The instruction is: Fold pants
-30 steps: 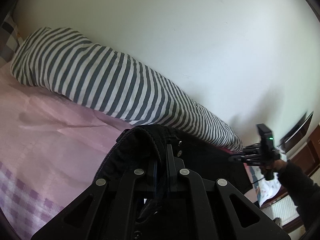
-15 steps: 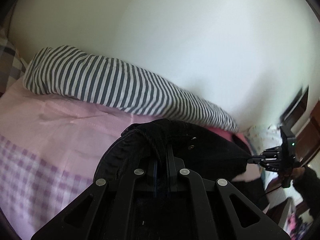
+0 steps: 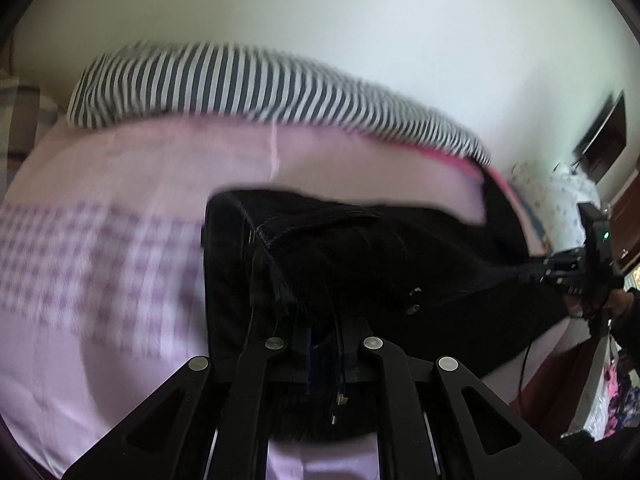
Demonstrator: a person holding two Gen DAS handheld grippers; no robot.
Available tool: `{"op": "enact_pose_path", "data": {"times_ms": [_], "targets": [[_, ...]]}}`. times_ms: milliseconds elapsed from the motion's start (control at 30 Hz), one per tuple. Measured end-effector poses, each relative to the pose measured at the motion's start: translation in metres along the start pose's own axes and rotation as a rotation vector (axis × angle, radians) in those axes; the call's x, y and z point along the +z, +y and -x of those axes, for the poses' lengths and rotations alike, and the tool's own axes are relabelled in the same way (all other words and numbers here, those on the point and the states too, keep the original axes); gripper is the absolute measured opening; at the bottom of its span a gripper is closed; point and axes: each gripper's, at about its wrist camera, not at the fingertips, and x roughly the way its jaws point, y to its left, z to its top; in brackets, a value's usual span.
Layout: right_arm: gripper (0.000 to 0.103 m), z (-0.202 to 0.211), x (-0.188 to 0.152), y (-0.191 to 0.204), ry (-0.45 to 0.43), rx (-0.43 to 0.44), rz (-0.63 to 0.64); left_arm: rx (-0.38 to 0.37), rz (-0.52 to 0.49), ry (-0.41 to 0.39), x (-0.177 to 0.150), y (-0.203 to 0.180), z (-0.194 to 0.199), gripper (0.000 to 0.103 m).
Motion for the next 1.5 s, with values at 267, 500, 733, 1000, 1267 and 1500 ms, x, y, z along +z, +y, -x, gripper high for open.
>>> {"op": "enact_pose_path", "data": {"times_ms": [267,500,733,1000,1267,1500], "targets": [[0.006,-0.014,-0.017,0.000,0.012,-0.024,-0.036,0.078,-0.040,0.104,-0.041,-0.003,-0.026,0.014],[0.013,-0.016,-0.022,-0.003,-0.024,-0.036,-0.106,0.064,0.066,0.182,-0.050,0.005,-0.020,0.032],[0.041,0.010,-0.029,0.005,-0.093,-0.049,-0.121,0.052,0.149,0.183,-0.060,0.009,0.009,0.049],[0.050,0.041,-0.043,0.008,-0.188,-0.018,-0.198,-0.159,0.433,0.148,-0.076,0.017,0.027,0.049],[0.050,0.034,-0.054,0.000,-0.176,0.026,-0.357,-0.169,0.601,0.104,-0.075,0.020,0.005,0.049],[0.050,0.030,-0.060,-0.015,-0.175,-0.025,-0.451,-0.195,0.717,0.062,-0.076,0.029,-0.010,0.049]]}}
